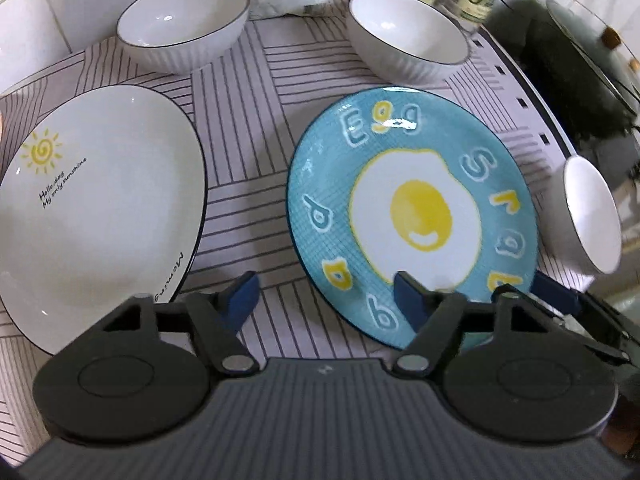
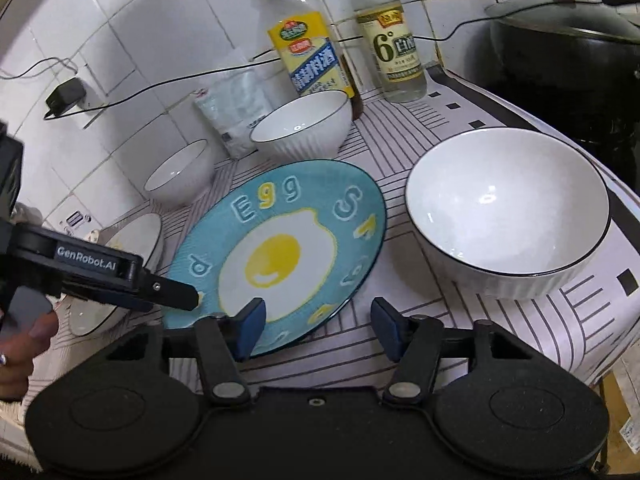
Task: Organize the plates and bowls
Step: 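Move both grippers to the blue egg plate rim and close them, then lift the blue egg plate with both grippers and carry it over the sun plate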
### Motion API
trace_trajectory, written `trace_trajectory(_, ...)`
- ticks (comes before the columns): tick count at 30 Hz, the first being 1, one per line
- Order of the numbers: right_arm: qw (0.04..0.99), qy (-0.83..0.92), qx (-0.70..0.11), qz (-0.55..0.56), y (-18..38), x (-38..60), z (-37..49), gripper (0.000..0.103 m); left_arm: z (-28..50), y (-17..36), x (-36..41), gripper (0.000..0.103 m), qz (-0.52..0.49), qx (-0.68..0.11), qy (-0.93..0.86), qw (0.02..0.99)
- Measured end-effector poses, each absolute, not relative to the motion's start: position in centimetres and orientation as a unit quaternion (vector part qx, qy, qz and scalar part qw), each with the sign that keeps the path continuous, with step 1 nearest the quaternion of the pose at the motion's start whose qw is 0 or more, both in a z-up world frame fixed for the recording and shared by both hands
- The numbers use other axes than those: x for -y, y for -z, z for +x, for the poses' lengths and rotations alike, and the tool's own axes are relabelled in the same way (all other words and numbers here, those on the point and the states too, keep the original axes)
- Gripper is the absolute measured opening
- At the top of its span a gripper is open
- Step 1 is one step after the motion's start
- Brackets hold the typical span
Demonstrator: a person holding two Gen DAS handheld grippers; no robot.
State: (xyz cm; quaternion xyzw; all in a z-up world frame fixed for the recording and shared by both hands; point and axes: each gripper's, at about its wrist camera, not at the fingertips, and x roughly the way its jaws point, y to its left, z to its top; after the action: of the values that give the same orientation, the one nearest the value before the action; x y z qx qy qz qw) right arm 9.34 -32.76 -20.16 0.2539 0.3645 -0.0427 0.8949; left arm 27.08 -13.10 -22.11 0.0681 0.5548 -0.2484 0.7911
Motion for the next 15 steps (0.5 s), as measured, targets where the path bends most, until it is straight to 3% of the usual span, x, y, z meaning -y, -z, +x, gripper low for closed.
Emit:
trace_trajectory(2,0.896,0.048,-0.351,0.269,20.2,33.3,9.3,0.044,27.3,22.6,13.0,0.045,0.071,-0.558,0.237,0.792)
trace_trajectory(7,0.892,0.059,-0.355,0.272,20.5,33.9,9.8,0.026,27.4,22.4,12.8,0.020,0.042,-0.552,0.258,0.792)
trace_trajectory(9,0.889,0.062,-0.357,0.280,20.7,34.1,9.8,0.020,27.3,22.5,12.9,0.020,0.043,-0.549,0.257,0.794)
trace_trajectory(15,0.880,0.059,-0.361,0.302,21.3,34.5,10.3,0.020,27.9,23.0,12.8,0.021,0.014,-0.557,0.240,0.795)
